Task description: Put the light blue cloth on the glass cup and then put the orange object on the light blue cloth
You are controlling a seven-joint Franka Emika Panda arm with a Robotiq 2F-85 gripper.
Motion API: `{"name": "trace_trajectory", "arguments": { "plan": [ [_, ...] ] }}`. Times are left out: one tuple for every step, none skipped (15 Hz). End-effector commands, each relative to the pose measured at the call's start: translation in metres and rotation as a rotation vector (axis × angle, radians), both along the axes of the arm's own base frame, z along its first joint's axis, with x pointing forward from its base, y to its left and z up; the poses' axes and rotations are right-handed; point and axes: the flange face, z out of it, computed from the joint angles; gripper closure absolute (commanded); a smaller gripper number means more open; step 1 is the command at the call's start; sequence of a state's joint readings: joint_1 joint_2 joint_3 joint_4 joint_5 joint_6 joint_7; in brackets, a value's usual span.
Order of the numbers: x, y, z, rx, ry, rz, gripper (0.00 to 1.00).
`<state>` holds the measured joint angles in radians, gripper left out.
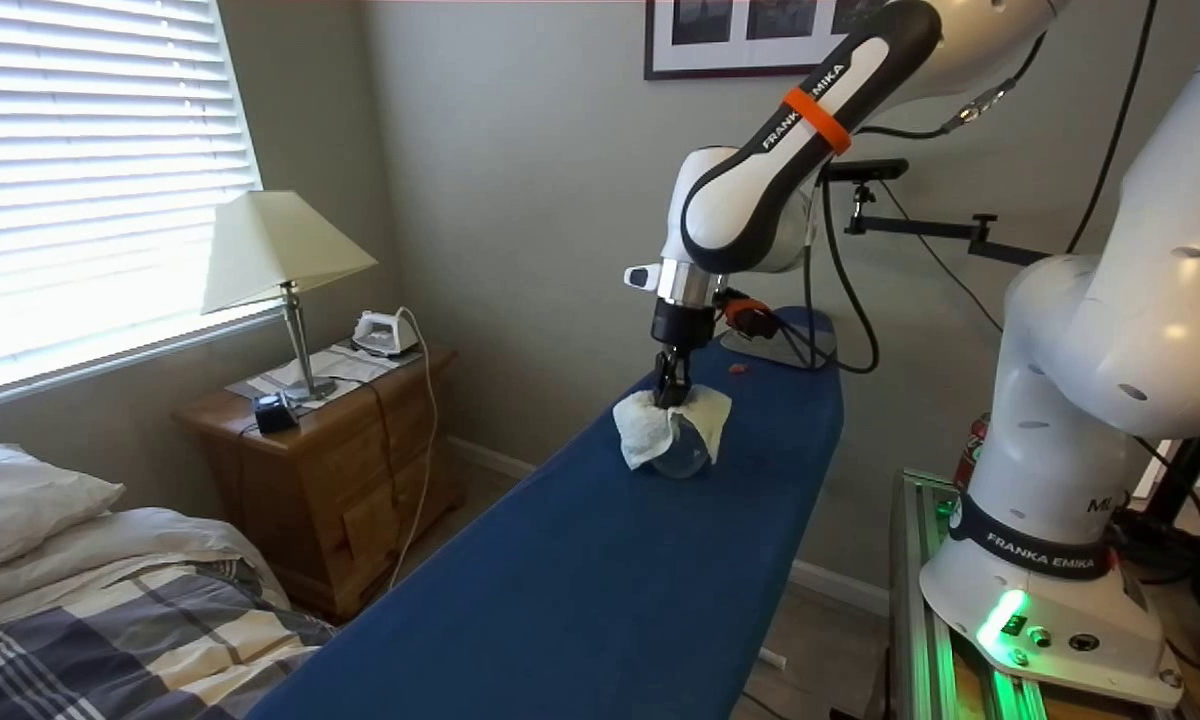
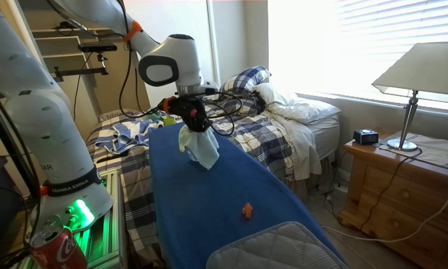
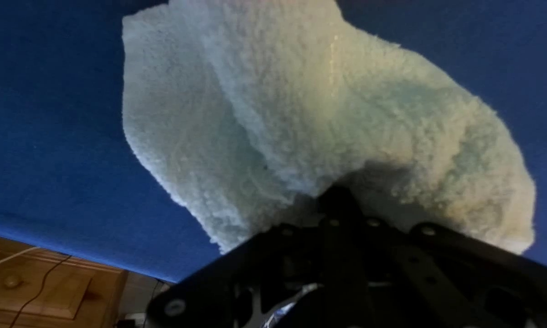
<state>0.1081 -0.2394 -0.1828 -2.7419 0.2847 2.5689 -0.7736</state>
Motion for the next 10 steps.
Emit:
{"name": "trace_trajectory", "arguments": {
  "plan": [
    [-0.004, -0.003, -0.004, -0.023, 0.037, -0.002, 0.96],
    [-0.004, -0.003, -0.002, -0.026, 0.036, -0.004, 0.96],
    [-0.005, -0.003, 0.002, -0.028, 0.034, -0.005, 0.96],
    [-0.005, -0.003, 0.006, -0.028, 0.034, -0.007, 0.96],
    [-0.007, -0.002, 0.008, -0.029, 0.040, -0.008, 0.96],
    [-0.007, -0.002, 0.010, -0.028, 0.044, -0.008, 0.96],
    [-0.008, -0.001, 0.013, -0.027, 0.050, -0.009, 0.96],
    [-0.010, 0.000, 0.014, -0.024, 0.058, -0.009, 0.96],
    [-0.011, 0.000, 0.017, -0.020, 0.064, -0.010, 0.96],
    [-0.012, 0.001, 0.019, -0.015, 0.067, -0.013, 0.96]
  ]
}}
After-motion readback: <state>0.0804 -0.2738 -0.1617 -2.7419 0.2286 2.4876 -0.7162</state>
